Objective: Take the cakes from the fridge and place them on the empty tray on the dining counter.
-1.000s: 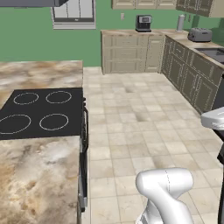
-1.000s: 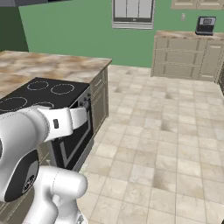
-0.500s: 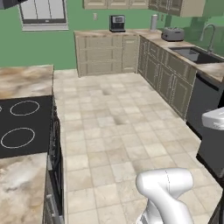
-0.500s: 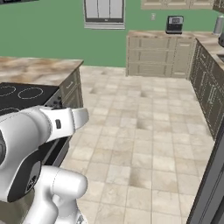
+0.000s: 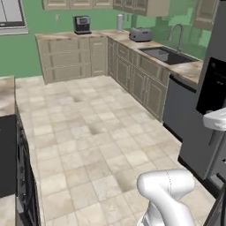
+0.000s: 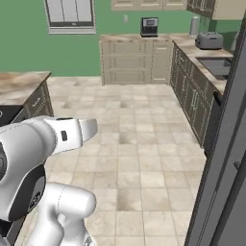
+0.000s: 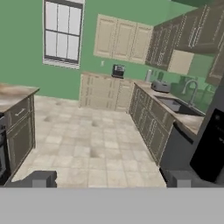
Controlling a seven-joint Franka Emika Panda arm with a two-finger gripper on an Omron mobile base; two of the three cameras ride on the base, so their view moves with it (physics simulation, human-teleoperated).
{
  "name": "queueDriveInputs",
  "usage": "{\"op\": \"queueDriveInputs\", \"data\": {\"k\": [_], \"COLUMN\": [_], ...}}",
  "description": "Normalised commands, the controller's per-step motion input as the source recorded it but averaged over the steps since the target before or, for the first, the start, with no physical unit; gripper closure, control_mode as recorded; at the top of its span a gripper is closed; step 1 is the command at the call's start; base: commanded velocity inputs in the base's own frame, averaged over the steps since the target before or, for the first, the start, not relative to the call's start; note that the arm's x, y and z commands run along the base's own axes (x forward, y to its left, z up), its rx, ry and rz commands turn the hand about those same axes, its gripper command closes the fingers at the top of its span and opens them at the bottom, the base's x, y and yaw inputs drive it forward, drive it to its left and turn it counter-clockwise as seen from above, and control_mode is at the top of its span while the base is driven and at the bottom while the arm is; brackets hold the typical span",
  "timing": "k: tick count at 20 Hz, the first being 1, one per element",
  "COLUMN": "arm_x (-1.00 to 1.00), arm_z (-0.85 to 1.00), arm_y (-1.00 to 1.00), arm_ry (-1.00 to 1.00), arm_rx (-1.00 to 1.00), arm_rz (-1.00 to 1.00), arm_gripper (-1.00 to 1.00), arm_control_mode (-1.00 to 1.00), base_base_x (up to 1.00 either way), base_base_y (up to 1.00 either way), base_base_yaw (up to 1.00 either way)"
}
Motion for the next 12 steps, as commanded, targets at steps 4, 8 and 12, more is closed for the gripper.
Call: {"op": "queueDriveInputs", "data": {"k": [4,8,12], "arm_x": [0.00,0.00,0.00], "arm_z": [0.00,0.00,0.00], "arm_y": [0.00,0.00,0.00], "arm_ry": [0.00,0.00,0.00], "arm_rx": [0.00,0.00,0.00], "arm_rz": [0.00,0.00,0.00], "arm_gripper": [-1.00,-1.00,-1.00], "arm_control_mode": [1.00,1.00,1.00], "base_base_x": [0.52,0.45,0.34], "base_base_y": [-0.33,-0.25,-0.27], "base_base_yaw": [-0.36,-0.35,-0.34]}}
